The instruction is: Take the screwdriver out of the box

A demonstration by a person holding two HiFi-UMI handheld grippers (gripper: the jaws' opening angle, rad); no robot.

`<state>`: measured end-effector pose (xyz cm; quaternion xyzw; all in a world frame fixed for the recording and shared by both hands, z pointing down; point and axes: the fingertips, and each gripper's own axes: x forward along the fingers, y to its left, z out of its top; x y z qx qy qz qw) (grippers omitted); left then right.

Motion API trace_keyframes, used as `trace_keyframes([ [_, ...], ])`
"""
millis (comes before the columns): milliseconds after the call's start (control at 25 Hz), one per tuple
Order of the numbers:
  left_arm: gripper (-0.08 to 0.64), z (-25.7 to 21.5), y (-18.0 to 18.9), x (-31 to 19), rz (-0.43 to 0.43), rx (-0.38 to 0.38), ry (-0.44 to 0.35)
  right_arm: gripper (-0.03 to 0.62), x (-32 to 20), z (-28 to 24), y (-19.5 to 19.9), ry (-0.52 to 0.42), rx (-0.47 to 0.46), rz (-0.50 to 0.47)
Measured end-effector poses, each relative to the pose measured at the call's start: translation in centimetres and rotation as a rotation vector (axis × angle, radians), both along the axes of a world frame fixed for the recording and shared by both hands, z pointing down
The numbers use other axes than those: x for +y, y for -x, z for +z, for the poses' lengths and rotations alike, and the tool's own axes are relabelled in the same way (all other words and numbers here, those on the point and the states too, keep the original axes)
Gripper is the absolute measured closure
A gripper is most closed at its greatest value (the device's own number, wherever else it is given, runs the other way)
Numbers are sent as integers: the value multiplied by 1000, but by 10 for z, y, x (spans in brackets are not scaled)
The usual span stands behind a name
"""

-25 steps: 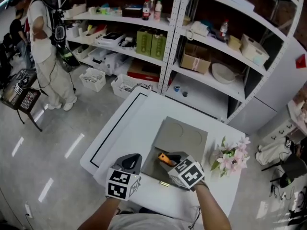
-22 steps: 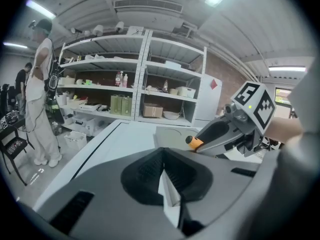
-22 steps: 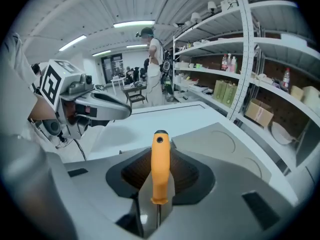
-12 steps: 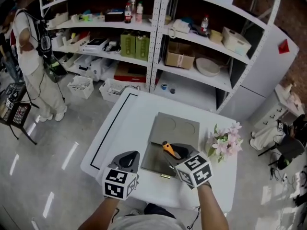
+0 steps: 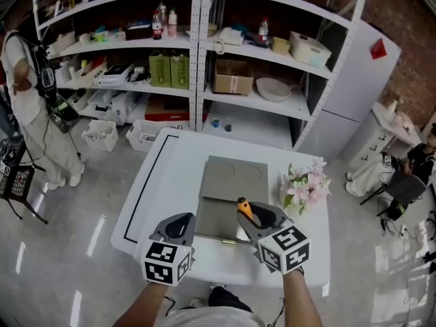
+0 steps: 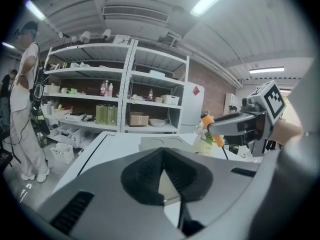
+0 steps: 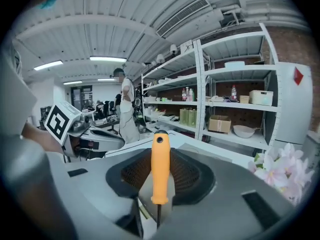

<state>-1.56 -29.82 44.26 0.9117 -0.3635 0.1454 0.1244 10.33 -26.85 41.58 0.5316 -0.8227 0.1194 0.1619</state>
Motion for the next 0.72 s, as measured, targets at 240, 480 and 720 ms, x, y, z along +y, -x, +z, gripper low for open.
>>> trace_keyframes([
  [240,555,-6,-7,12,32,3,-15,474,29,-12,-18,-66,-39,110],
  [480,554,-7,-9,24,49,2,-29,474,56,-14,-33,-108,-74,210],
  [720,555,-12,-10,32,61,-2,-45,474,73,-15,-40,-123,-91,267],
])
